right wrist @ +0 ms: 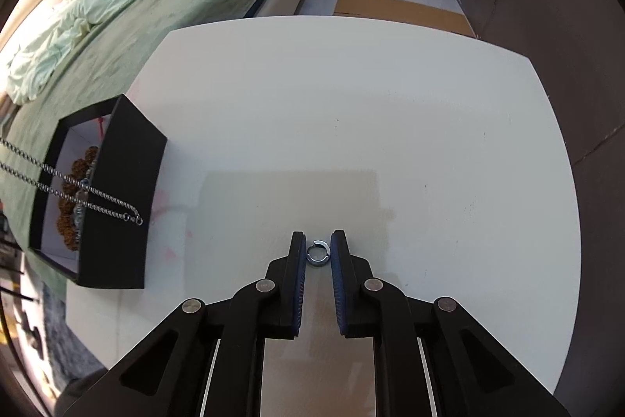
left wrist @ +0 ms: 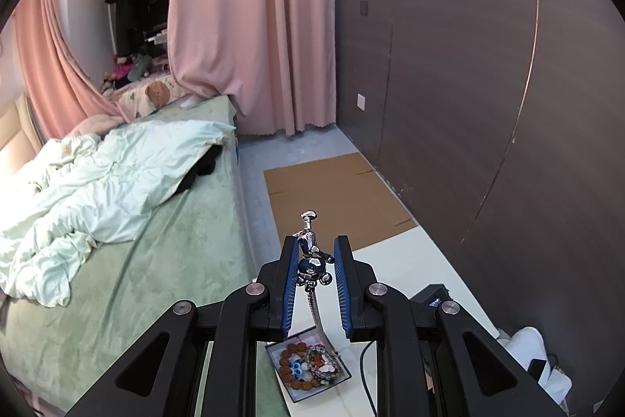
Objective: Organize jewelry
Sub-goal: 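Carry the stretched necklace over the box with both grippers and lower it in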
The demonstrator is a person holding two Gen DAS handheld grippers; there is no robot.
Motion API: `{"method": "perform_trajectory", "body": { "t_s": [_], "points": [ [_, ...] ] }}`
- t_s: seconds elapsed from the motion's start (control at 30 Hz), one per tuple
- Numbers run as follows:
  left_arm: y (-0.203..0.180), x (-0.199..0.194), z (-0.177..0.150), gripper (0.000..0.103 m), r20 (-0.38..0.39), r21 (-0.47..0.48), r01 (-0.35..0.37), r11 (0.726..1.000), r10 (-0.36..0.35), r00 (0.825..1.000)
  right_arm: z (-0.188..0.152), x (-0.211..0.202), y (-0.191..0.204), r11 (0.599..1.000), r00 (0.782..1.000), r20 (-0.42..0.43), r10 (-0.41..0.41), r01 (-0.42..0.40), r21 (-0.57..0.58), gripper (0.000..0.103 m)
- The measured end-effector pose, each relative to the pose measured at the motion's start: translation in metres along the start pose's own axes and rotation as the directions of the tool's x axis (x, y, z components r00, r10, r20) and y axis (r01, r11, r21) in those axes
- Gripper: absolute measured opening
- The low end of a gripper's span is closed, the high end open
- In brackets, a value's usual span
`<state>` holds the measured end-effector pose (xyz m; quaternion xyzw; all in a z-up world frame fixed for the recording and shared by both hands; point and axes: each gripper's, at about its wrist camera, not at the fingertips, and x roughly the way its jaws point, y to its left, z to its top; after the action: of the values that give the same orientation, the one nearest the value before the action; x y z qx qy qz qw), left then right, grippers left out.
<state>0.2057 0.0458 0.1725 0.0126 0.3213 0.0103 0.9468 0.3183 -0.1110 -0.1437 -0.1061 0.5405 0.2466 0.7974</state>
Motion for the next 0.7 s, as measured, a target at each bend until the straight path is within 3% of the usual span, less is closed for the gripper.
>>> {"method": "perform_trajectory", "body": {
  "t_s": [0.3, 0.5, 0.7],
  "points": [
    [-0.007, -0.029, 0.029, 0.019, 0.065, 0.037, -0.045, 0.998, 0.043, 0.997, -0.001, -0.036, -0.006, 0.989, 0.985, 0.124, 0.123, -0.132, 0.068, 0.014],
    [-0.005, -0.040, 0.042, 0.019, 0.091, 0.053, -0.069, 0.996, 0.064, 0.994, 0.002, -0.052, -0.004, 0.963, 0.954, 0.196, 0.229, -0.251, 0.094, 0.014],
    [-0.002, -0.026, 0.036, 0.019, 0.064, 0.075, -0.091, 0.993, 0.086, 0.994, 0.005, -0.066, -0.001, 0.938, 0.915, 0.263, 0.305, -0.336, 0.083, 0.014]
  ]
}}
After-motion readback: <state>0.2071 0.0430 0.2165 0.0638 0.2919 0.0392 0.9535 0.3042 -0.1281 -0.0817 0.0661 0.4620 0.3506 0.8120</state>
